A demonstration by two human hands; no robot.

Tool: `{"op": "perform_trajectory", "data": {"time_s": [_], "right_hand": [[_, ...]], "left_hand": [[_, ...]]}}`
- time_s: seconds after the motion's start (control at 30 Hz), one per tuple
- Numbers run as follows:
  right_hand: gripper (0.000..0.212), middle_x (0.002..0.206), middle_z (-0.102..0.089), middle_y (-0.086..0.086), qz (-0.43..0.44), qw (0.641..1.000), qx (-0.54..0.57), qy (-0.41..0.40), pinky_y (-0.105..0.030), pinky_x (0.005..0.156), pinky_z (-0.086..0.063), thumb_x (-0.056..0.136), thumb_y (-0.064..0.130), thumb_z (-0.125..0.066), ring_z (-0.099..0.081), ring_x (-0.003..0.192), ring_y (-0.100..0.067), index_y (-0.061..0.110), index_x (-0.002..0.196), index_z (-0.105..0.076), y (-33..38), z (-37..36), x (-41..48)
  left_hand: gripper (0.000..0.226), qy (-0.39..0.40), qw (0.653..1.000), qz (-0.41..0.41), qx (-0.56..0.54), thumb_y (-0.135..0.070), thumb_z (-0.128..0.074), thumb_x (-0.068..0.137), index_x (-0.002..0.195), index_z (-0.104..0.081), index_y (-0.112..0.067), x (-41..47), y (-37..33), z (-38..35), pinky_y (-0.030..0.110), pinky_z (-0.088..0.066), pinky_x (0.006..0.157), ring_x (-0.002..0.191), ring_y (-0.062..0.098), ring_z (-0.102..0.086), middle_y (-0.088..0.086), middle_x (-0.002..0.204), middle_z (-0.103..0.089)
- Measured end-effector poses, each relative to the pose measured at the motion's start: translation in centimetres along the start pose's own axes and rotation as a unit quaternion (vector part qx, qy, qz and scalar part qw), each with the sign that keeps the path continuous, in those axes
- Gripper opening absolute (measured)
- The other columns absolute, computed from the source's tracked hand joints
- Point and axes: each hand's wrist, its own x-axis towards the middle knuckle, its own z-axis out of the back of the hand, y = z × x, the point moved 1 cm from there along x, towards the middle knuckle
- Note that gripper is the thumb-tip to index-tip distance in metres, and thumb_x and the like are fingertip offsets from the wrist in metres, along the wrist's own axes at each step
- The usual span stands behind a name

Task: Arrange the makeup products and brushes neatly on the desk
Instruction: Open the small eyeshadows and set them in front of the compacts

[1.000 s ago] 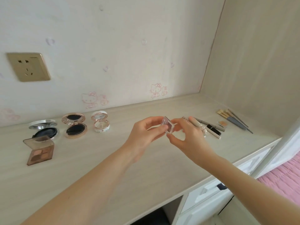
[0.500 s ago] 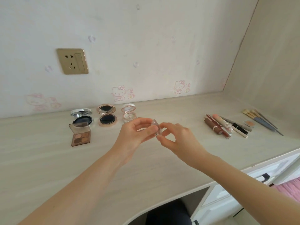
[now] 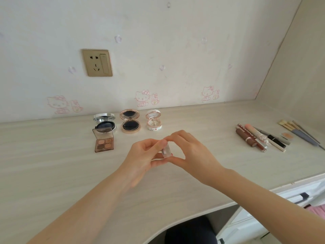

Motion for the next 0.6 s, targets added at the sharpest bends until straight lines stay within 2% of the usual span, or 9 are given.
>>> {"op": "perform_trajectory", "data": {"time_s": [0.17, 0.6], "right_hand": [[0.042, 0.116, -0.055, 0.011, 0.006, 1.000, 0.029, 0.004, -0.033, 0.085, -0.049, 0.087, 0.039, -0.066, -0.053, 0.107, -0.010, 0.021, 0.123, -0.054, 0.1, -0.2, 0.3], [0.044, 0.122, -0.057, 0.009, 0.038, 0.997, 0.014, 0.072, -0.031, 0.091, -0.044, 0.090, 0.043, -0.058, -0.052, 0.106, -0.014, 0.022, 0.128, -0.054, 0.9, -0.9, 1.4]], "left_hand": [[0.040, 0.053, 0.998, 0.013, -0.009, -0.033, -0.075, 0.075, 0.102, -0.073, -0.004, -0.5, 0.0, 1.2, 0.030, -0.056, 0.079, 0.096, 0.030, -0.069, 0.020, 0.108, -0.069], [0.039, 0.076, 0.996, 0.049, 0.009, -0.031, -0.073, 0.076, 0.106, -0.072, -0.005, -1.0, -0.2, 4.4, 0.032, -0.055, 0.083, 0.102, 0.030, -0.067, 0.020, 0.110, -0.069]]}}
